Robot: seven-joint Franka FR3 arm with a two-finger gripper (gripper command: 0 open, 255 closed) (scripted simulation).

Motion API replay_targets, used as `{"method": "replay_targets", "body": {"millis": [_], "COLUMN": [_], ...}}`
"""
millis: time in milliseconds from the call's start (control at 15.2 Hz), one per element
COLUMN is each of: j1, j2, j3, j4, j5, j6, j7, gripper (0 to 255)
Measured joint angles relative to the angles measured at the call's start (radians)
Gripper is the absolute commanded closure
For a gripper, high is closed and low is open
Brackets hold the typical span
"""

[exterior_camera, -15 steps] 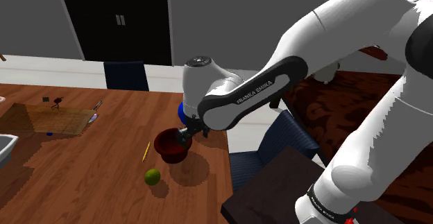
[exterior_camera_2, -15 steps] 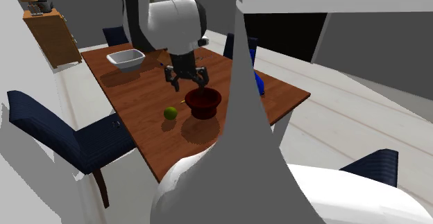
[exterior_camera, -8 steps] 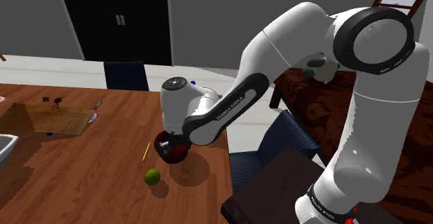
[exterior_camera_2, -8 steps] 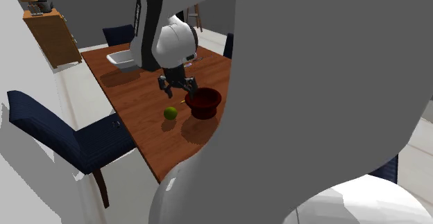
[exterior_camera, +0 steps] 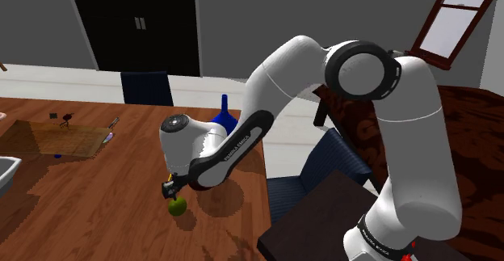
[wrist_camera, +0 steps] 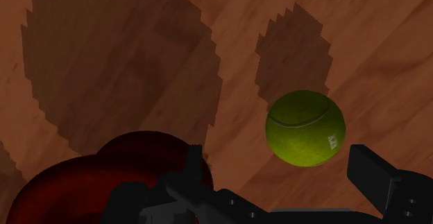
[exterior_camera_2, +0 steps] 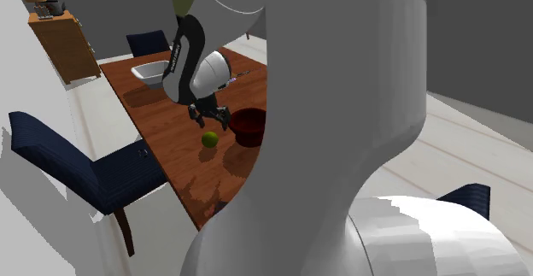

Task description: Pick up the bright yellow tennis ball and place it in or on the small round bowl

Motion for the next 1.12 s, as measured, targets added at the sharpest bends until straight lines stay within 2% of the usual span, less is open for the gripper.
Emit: {"method": "replay_targets", "body": {"millis": [132, 330, 726, 1122], "j1": [0.044, 0.075, 0.091, 0.094], "j2": [0.076, 0.148, 0.221, 0.229], "j3": [-0.020, -0.041, -0.070, -0.074], "j4": [0.084, 0.154, 0.197, 0.199], "j5": [-0.022, -0.041, -0.067, -0.070], "j6": [-0.011, -0.010, 0.023, 0.029], "j7": [0.028, 0.044, 0.055, 0.058], "gripper": [0, 0, 0, 0]}}
